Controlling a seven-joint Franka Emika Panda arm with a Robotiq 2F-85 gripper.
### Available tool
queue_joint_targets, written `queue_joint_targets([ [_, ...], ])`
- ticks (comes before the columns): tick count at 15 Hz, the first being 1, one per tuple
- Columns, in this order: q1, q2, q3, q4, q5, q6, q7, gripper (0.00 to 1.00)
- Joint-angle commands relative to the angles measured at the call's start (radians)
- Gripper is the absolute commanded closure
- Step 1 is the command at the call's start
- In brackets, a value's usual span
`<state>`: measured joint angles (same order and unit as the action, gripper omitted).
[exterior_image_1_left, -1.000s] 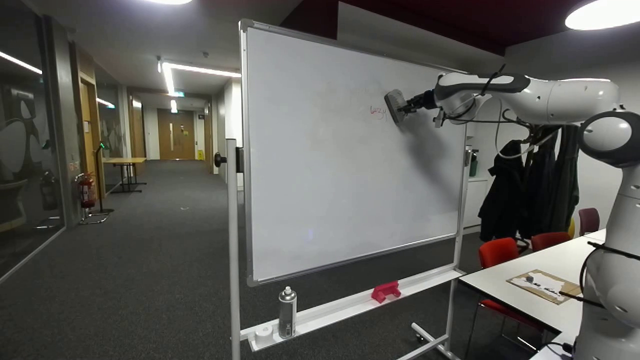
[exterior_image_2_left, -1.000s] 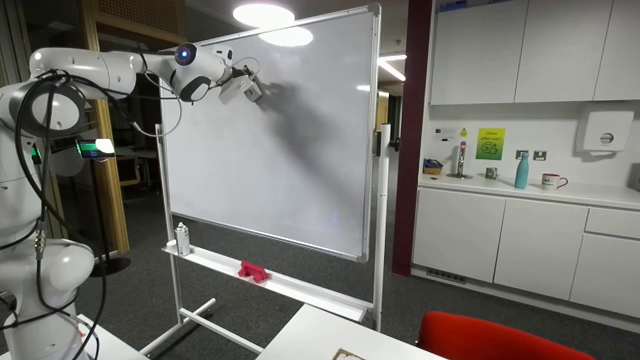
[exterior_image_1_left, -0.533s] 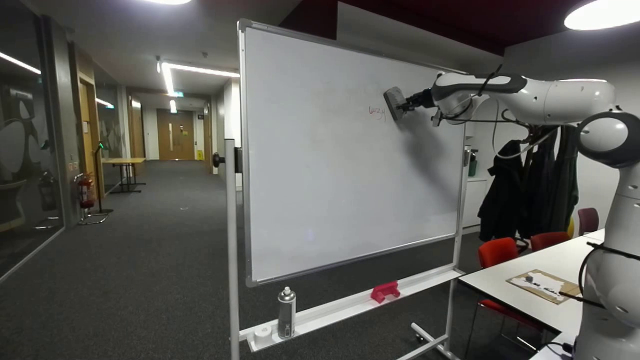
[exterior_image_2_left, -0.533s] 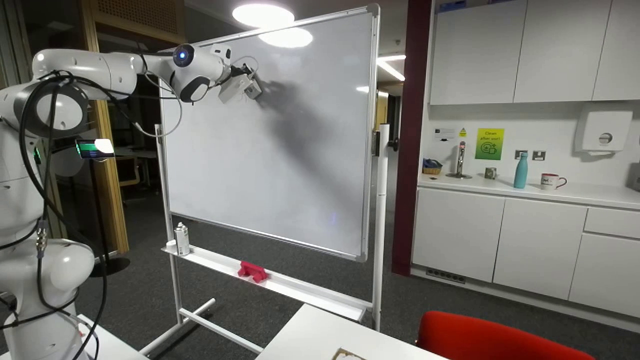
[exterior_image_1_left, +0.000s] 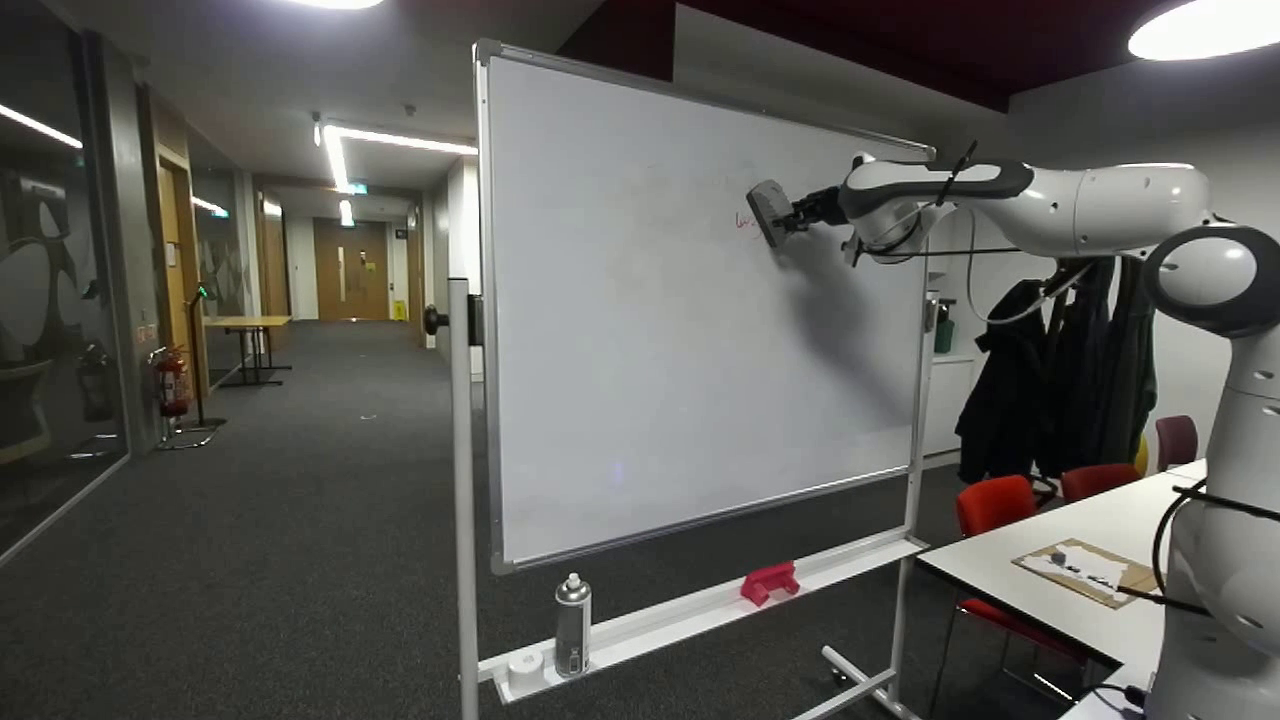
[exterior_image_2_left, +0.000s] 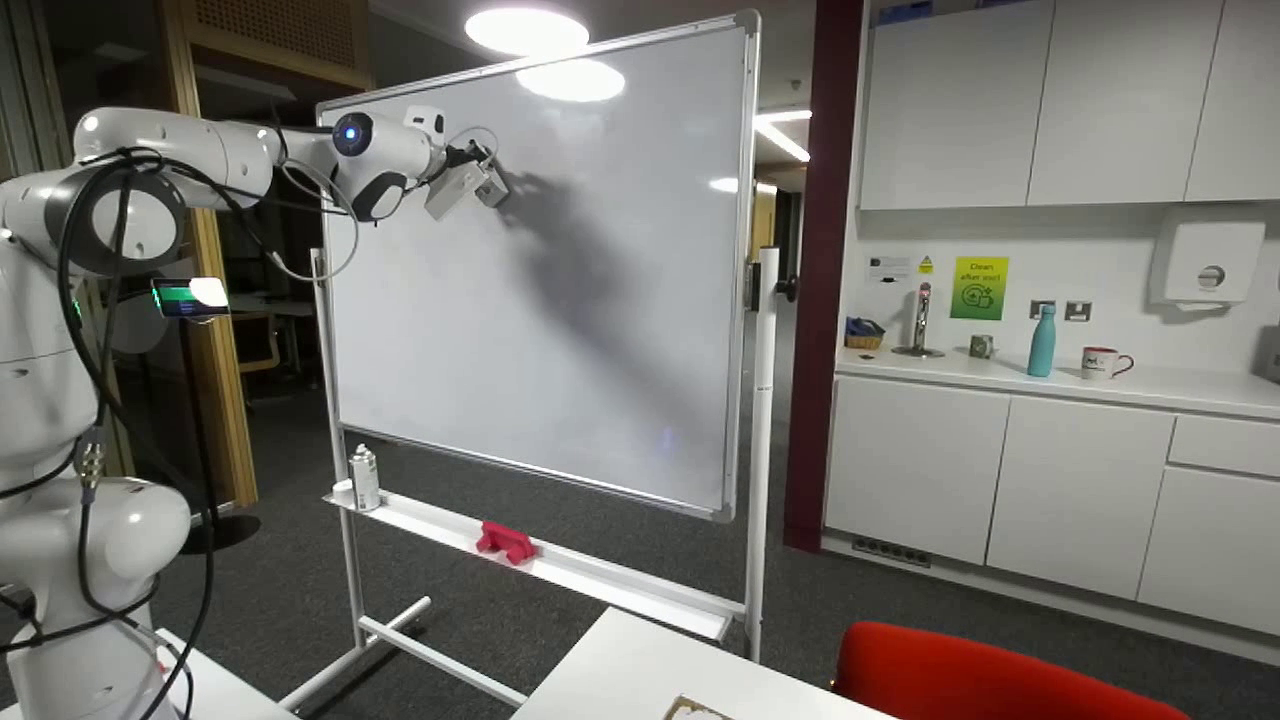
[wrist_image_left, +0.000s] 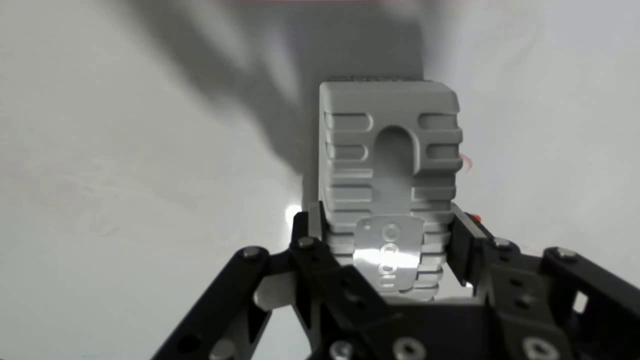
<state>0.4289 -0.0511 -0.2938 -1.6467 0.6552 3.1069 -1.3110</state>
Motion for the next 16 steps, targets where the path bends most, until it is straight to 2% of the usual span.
queue_joint_targets([
  [1,0.022,0.060,0.028,-0.022,-0.024,0.056,-0.017,0.66],
  [8,0.020,0.071,0.044,-0.049,-0.056,0.098,-0.008,0.66],
  [16,-0.003,0.005,0.025,-0.004,-0.040,0.060,0.048,0.66],
])
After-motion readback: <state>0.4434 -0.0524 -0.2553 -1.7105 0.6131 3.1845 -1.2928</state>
